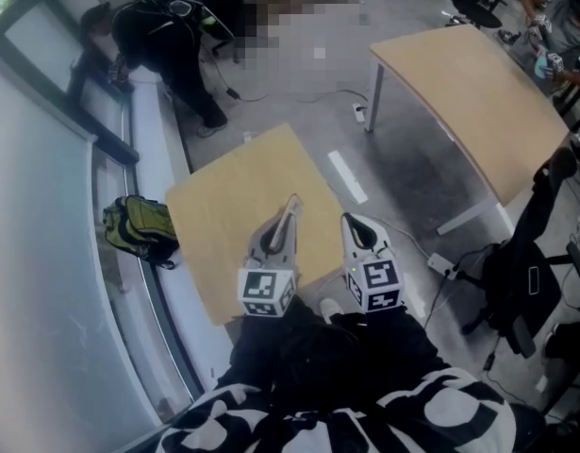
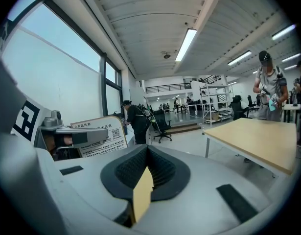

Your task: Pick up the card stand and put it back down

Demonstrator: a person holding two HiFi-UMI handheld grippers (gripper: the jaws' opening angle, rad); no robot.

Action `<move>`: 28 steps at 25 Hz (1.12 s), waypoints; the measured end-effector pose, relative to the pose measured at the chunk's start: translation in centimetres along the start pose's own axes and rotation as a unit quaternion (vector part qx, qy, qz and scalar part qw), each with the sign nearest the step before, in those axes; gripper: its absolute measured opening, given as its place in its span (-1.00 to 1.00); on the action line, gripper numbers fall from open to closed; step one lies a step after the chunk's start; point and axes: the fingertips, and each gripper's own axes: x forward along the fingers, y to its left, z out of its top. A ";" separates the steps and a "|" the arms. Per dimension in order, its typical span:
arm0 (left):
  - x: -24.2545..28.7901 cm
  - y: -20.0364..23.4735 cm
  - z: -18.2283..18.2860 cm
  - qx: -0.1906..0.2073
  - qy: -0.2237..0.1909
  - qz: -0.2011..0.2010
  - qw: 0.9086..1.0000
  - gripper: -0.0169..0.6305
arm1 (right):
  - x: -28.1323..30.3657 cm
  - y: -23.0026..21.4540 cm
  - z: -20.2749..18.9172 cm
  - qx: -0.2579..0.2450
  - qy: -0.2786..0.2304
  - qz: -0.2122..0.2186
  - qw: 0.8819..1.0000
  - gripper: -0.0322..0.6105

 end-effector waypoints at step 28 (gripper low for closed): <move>7.9 0.6 -10.5 0.004 0.077 -0.214 0.974 -0.89 | 3.4 -1.2 -10.9 0.077 0.095 -0.067 0.990 -0.83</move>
